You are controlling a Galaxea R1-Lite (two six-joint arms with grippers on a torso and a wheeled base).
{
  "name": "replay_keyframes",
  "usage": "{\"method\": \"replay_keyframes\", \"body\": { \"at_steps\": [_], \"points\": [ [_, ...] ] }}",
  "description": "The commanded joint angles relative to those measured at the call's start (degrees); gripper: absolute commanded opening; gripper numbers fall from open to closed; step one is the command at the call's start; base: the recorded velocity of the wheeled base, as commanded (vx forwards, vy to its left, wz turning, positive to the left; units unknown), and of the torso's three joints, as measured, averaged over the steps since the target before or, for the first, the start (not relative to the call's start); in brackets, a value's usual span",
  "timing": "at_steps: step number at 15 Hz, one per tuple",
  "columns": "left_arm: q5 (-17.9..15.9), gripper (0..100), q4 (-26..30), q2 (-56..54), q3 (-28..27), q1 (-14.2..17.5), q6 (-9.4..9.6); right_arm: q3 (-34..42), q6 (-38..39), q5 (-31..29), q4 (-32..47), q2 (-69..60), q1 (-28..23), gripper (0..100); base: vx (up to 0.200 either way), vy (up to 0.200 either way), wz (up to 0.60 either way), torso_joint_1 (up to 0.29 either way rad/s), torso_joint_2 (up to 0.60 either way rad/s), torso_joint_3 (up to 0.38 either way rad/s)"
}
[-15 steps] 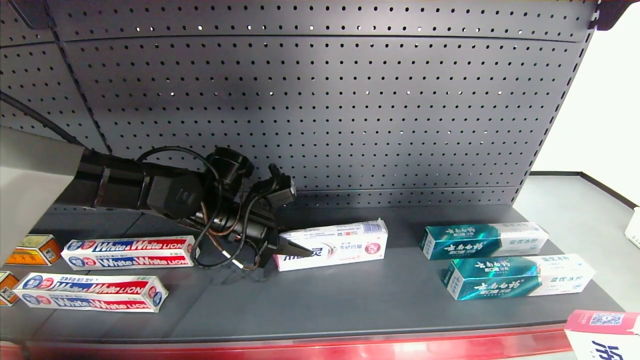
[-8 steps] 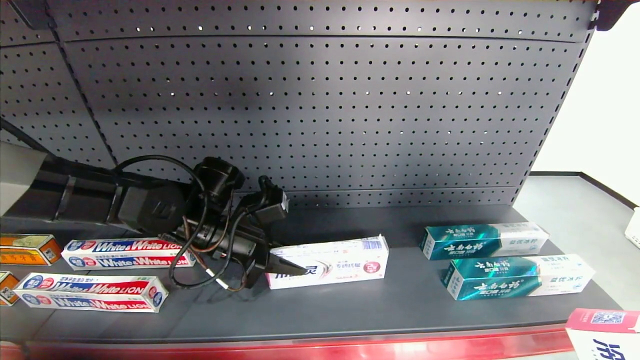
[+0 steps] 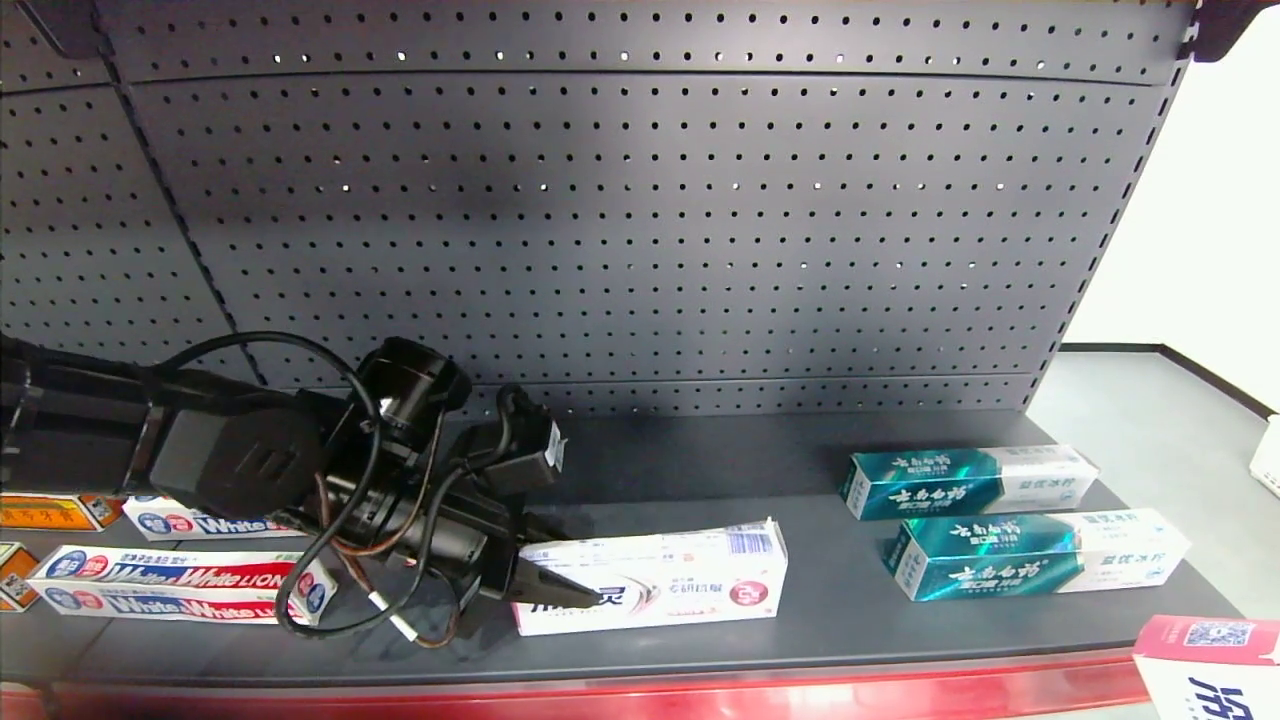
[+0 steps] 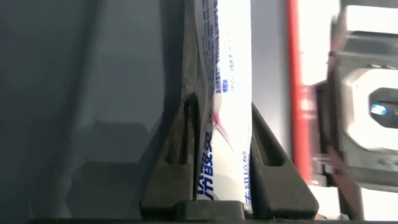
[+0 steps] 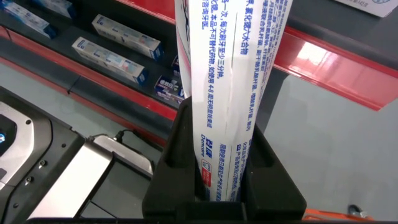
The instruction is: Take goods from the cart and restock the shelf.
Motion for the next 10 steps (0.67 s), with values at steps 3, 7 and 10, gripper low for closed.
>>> {"method": "replay_keyframes", "body": {
  "at_steps": [3,7,10],
  "points": [
    [0.0,0,-0.1,-1.7,1.2,-0.9,-0.02,0.0,0.0,0.0,0.0,-0.2,-0.1,0,0.0,0.0,0.0,0.0,0.0,0.0],
    [0.0,0,-0.1,-1.8,1.6,-0.9,-0.02,0.0,0.0,-0.1,0.1,-0.5,-0.1,0,0.0,0.0,0.0,0.0,0.0,0.0],
    [0.0,100,-0.1,-1.8,1.7,-0.9,0.24,0.0,0.0,-0.1,0.1,-0.5,-0.1,0,0.0,0.0,0.0,0.0,0.0,0.0]
  ]
}}
